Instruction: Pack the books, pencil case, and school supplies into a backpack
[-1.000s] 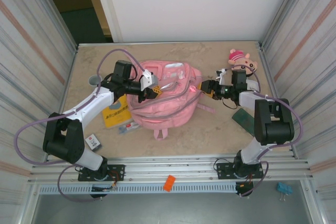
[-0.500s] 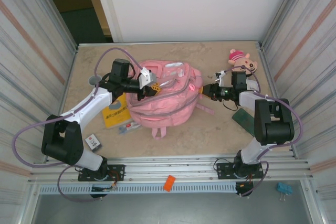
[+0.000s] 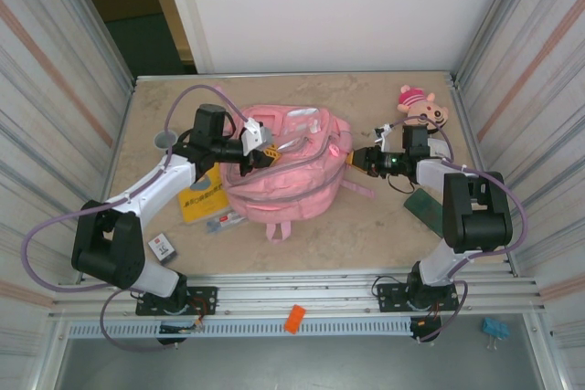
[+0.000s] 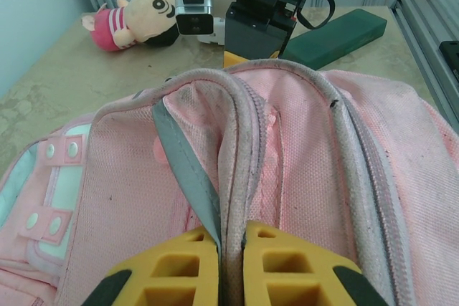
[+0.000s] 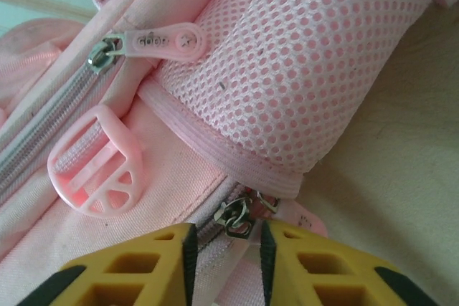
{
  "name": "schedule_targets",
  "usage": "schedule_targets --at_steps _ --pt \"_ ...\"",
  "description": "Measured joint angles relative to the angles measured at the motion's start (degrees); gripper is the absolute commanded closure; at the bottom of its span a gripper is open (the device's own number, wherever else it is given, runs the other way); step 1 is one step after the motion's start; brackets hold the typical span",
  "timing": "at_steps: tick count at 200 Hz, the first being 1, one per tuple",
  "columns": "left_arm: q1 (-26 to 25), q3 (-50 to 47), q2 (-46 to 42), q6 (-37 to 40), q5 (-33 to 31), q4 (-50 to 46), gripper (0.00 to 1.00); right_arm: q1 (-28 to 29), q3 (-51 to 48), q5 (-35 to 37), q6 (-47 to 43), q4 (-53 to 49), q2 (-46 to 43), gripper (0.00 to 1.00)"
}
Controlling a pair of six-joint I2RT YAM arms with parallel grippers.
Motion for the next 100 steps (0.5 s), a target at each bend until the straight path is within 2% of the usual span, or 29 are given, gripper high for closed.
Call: schedule_targets --at_steps 10,100 --pt "0.00 0.00 -0.02 -0.04 0.04 0.09 1.00 0.00 0.00 0.13 -0.44 -0.07 0.00 0.56" --pt "0.00 0.00 -0.22 -0.28 0.50 0.11 1.00 0.04 1.09 -1.09 0.57 1.51 2.64 0.52"
